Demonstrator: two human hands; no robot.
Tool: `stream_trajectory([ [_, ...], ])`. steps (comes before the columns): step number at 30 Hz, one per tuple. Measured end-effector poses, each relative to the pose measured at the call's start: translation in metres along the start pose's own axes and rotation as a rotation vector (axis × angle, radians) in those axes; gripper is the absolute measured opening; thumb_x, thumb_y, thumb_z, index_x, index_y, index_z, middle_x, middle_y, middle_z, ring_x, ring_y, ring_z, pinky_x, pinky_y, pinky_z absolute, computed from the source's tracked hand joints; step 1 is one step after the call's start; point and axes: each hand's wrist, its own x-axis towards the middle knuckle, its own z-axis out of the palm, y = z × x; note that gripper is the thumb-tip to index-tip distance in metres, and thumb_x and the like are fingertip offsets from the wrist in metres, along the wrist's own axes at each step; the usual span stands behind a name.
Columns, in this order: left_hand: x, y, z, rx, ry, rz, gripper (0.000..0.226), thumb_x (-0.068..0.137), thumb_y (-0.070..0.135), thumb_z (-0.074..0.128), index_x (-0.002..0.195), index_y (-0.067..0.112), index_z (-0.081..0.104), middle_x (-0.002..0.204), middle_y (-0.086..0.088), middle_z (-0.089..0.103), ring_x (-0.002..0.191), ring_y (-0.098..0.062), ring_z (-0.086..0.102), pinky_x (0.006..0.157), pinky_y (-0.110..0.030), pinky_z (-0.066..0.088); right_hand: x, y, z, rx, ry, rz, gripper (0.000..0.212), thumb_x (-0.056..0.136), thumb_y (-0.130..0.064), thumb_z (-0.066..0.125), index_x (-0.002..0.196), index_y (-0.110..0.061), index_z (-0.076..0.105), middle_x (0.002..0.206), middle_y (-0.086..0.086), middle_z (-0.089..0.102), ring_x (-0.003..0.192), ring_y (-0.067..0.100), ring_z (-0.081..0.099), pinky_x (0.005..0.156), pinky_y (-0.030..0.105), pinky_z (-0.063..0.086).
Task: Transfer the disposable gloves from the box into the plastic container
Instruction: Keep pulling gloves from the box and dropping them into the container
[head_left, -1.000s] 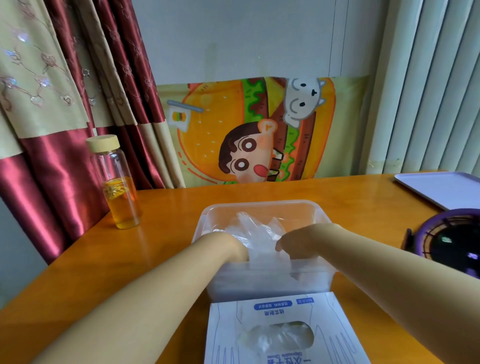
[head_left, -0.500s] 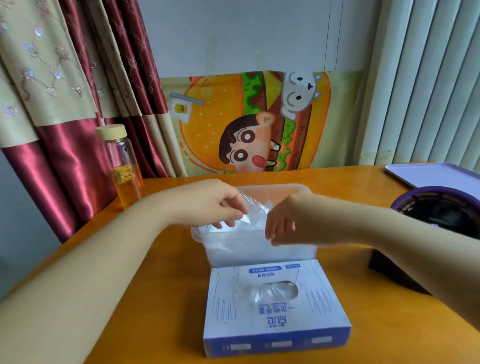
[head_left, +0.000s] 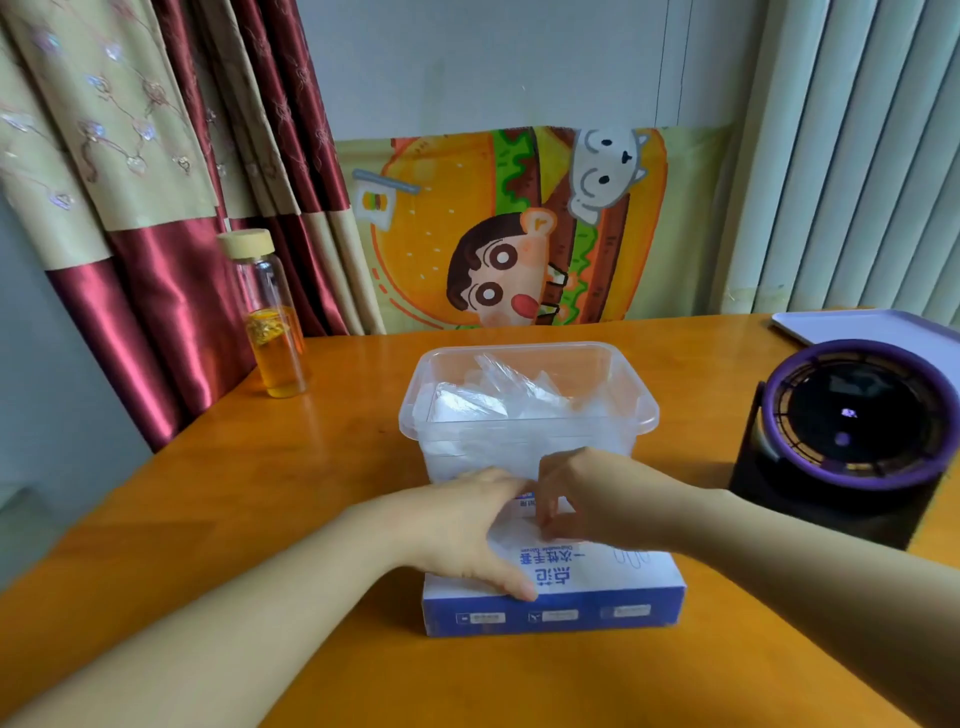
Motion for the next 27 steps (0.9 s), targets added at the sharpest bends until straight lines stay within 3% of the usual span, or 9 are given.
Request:
stream_trajectory([
  [5, -0.003, -0.003, 0.002, -0.017, 0.037, 0.004, 0.088, 0.069, 0.066, 0.071, 0.141, 0.040, 0.027, 0.143, 0.015, 0.037, 0.129, -0.009, 0.037, 0.108, -0.037, 0.037, -0.003, -0.008, -0.001, 0.006, 0.046, -0.004, 0.017, 0.098, -0.034, 0.046, 0.110, -0.024, 0.054, 0.103, -0.002, 0.062, 0.081, 0.015, 0.055, 0.061, 0.017, 0.039],
  [9, -0.004, 0.000, 0.003, 0.008, 0.050, 0.019, 0.081, 0.071, 0.067, 0.068, 0.137, 0.042, 0.028, 0.139, 0.013, 0.043, 0.122, -0.010, 0.044, 0.102, -0.039, 0.043, -0.011, -0.011, -0.020, 0.053, 0.128, -0.050, 0.006, 0.101, -0.028, 0.040, 0.095, -0.027, 0.042, 0.085, -0.004, 0.057, 0.068, 0.014, 0.050, 0.056, 0.019, 0.038],
  [12, -0.003, 0.000, 0.004, -0.016, 0.044, 0.036, 0.079, 0.073, 0.064, 0.069, 0.137, 0.039, 0.029, 0.139, 0.014, 0.045, 0.119, -0.009, 0.049, 0.100, -0.037, 0.046, -0.010, -0.010, -0.040, 0.109, 0.343, -0.078, 0.009, 0.099, -0.023, 0.043, 0.090, -0.023, 0.041, 0.081, -0.001, 0.057, 0.069, 0.018, 0.051, 0.063, 0.029, 0.044],
  [15, -0.005, 0.001, 0.003, -0.062, 0.028, 0.038, 0.081, 0.072, 0.062, 0.071, 0.138, 0.037, 0.031, 0.139, 0.015, 0.047, 0.117, -0.006, 0.049, 0.100, -0.031, 0.045, -0.009, -0.010, -0.069, 0.150, 0.581, -0.095, 0.009, 0.097, -0.018, 0.048, 0.089, -0.019, 0.044, 0.072, -0.006, 0.053, 0.062, 0.009, 0.049, 0.059, 0.020, 0.040],
  [18, -0.010, 0.002, -0.002, -0.233, 0.034, -0.004, 0.068, 0.074, 0.057, 0.072, 0.130, 0.037, 0.041, 0.126, 0.018, 0.054, 0.108, -0.002, 0.053, 0.094, -0.024, 0.048, -0.007, -0.009, -0.095, 0.207, 0.666, -0.013, 0.006, 0.095, -0.019, 0.051, 0.089, -0.019, 0.050, 0.072, -0.010, 0.054, 0.062, 0.006, 0.050, 0.057, 0.013, 0.038],
  [20, -0.016, 0.002, -0.012, -0.365, 0.151, -0.028, 0.057, 0.067, 0.069, 0.068, 0.114, 0.041, 0.051, 0.111, 0.019, 0.060, 0.100, -0.003, 0.060, 0.086, -0.027, 0.055, -0.006, -0.004, -0.104, 0.285, 0.683, 0.079, 0.007, 0.094, -0.023, 0.054, 0.089, -0.020, 0.056, 0.072, -0.010, 0.057, 0.061, 0.006, 0.050, 0.052, 0.011, 0.037],
  [22, -0.025, 0.002, -0.023, -0.498, 0.318, 0.001, 0.058, 0.064, 0.078, 0.061, 0.112, 0.046, 0.054, 0.107, 0.019, 0.063, 0.099, -0.003, 0.062, 0.081, -0.028, 0.057, -0.005, 0.001, -0.107, 0.369, 0.668, 0.166, 0.010, 0.094, -0.027, 0.055, 0.088, -0.020, 0.061, 0.070, -0.010, 0.057, 0.058, 0.004, 0.050, 0.046, 0.008, 0.036],
  [25, -0.036, 0.004, -0.033, -0.642, 0.611, 0.062, 0.056, 0.070, 0.069, 0.060, 0.119, 0.044, 0.047, 0.103, 0.019, 0.063, 0.094, -0.006, 0.063, 0.072, -0.020, 0.055, -0.004, 0.005, -0.105, 0.472, 0.563, 0.296, 0.016, 0.092, -0.033, 0.057, 0.090, -0.019, 0.065, 0.071, -0.007, 0.060, 0.057, 0.005, 0.053, 0.041, 0.007, 0.035],
  [27, -0.040, 0.005, -0.039, -0.683, 0.756, 0.065, 0.058, 0.068, 0.061, 0.064, 0.118, 0.043, 0.041, 0.108, 0.016, 0.059, 0.093, -0.004, 0.060, 0.068, -0.018, 0.053, -0.002, 0.004, -0.100, 0.500, 0.472, 0.363, 0.018, 0.092, -0.037, 0.058, 0.090, -0.022, 0.067, 0.077, -0.004, 0.063, 0.063, 0.008, 0.057, 0.047, 0.015, 0.043],
])
